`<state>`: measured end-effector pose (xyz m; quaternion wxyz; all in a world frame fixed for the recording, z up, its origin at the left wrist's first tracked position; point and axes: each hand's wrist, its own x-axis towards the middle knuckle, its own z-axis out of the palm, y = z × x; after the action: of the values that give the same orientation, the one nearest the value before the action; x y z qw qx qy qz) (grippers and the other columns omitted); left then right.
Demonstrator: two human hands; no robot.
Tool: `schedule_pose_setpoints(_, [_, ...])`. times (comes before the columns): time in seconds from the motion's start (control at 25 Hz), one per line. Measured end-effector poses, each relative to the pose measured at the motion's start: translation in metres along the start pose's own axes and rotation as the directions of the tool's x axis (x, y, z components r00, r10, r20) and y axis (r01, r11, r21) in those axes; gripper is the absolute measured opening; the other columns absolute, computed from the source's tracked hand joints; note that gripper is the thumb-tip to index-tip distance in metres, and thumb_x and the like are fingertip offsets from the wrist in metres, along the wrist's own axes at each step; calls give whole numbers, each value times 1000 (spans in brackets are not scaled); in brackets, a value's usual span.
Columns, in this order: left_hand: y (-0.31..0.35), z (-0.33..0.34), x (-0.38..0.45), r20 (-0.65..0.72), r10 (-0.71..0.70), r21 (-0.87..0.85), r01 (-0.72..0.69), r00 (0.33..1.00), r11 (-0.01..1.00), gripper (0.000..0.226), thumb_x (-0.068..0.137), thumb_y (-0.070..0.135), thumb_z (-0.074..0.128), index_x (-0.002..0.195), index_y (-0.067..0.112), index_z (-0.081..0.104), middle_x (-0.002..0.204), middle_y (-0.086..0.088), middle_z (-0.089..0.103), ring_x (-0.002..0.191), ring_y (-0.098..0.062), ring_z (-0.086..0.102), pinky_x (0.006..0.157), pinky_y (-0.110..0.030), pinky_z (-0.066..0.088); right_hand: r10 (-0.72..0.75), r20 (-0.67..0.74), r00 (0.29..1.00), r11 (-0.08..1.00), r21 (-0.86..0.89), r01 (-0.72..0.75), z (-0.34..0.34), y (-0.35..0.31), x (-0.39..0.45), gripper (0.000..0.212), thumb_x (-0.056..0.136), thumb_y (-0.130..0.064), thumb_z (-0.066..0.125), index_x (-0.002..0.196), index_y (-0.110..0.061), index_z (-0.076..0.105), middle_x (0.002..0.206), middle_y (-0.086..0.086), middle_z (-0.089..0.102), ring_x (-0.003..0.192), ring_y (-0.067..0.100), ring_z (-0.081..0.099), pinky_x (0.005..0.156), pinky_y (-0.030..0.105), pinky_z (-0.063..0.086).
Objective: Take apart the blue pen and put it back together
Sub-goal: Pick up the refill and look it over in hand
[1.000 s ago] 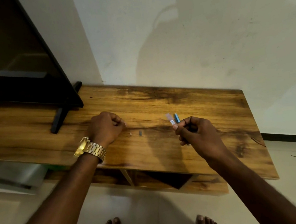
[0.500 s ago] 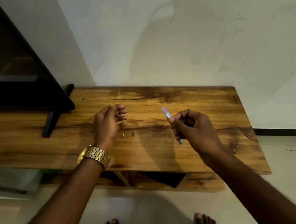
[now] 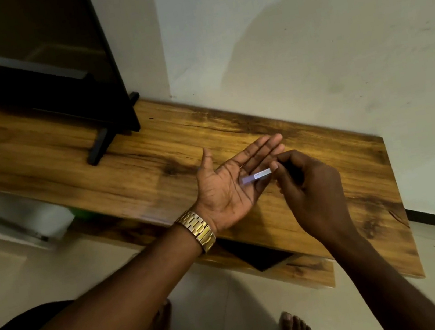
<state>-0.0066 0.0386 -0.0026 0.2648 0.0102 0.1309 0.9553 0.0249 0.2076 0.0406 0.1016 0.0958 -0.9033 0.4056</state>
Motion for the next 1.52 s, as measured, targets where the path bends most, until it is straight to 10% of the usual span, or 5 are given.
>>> schedule_pose_setpoints(0.32, [-5,-13,-5,19,-2,47,1,1000,999,114,97,87,11,167,0,29,172,-22,37,138,-30,60,120,-37,46,-223,-3,975,961,-166,219,2,-8,13,13,106,-5,66,111,-7,78,104,5,76,85,7,59,77,1,39])
schedule_pose_setpoints(0.84, [-8,-21,2,12,20,88,-21,1000,996,111,97,87,15,158,0,47,155,-22,60,136,-29,67,122,-39,41,-170,-142,975,975,-169,145,-19,6,19,16,108,-10,64,111,-10,79,98,-3,73,82,9,62,73,17,50])
schedule_pose_setpoints(1.0, [-11,-19,0,-76,50,92,-43,996,995,109,98,85,15,148,0,60,144,-22,68,118,-27,76,109,-36,56,-335,-67,940,926,-204,316,-13,-10,10,13,106,-7,67,112,-8,78,101,3,74,86,10,63,74,13,44])
schedule_pose_setpoints(1.52, [-7,-8,-1,-33,85,14,-84,996,996,104,102,78,7,161,-2,40,166,-20,45,148,-29,55,124,-40,38,-213,-196,957,967,-182,178,-12,3,13,15,108,-13,65,111,-10,80,96,1,76,79,16,66,71,26,51])
